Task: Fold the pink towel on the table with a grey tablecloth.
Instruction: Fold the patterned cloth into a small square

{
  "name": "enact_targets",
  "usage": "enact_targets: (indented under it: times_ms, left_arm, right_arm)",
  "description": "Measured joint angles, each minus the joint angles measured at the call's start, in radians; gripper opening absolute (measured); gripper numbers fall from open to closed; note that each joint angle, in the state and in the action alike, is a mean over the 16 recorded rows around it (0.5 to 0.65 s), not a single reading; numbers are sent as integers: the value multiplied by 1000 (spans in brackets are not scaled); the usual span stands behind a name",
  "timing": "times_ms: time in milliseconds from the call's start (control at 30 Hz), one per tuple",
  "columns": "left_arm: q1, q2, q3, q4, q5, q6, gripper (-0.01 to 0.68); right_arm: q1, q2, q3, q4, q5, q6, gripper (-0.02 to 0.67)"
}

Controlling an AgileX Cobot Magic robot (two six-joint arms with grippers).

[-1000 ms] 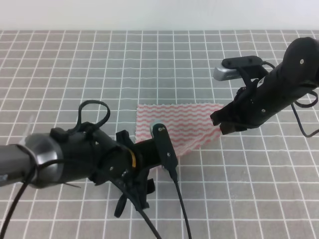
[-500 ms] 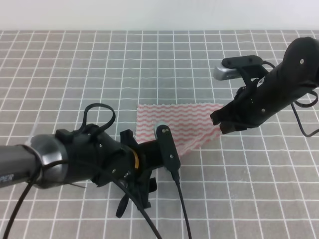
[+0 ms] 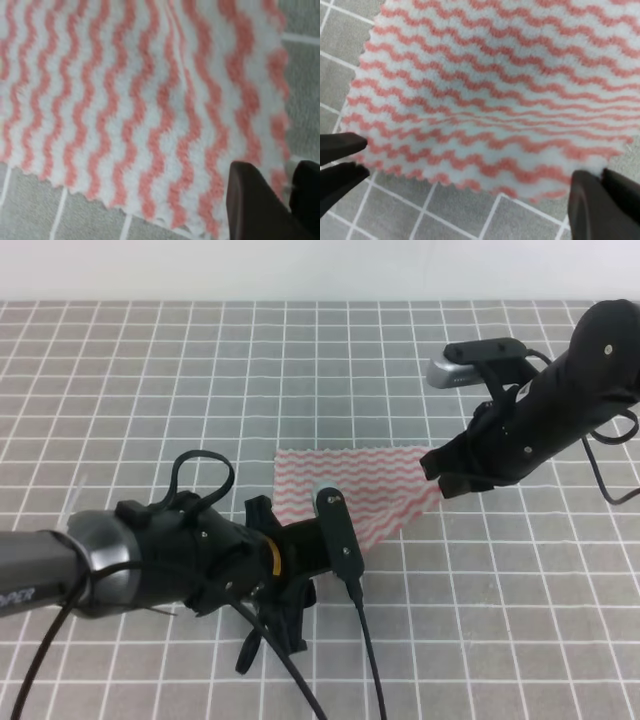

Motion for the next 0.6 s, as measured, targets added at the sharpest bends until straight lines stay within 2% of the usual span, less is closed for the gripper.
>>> enact_targets:
  times_ms: [333, 600]
  left_arm:
    - [0, 2, 0, 1, -31, 0, 181]
    - [1, 0, 0, 1, -44, -18, 281]
  right_arm:
    - [1, 4, 0, -1, 6, 0, -16]
    - [1, 3, 0, -1, 7, 0, -16]
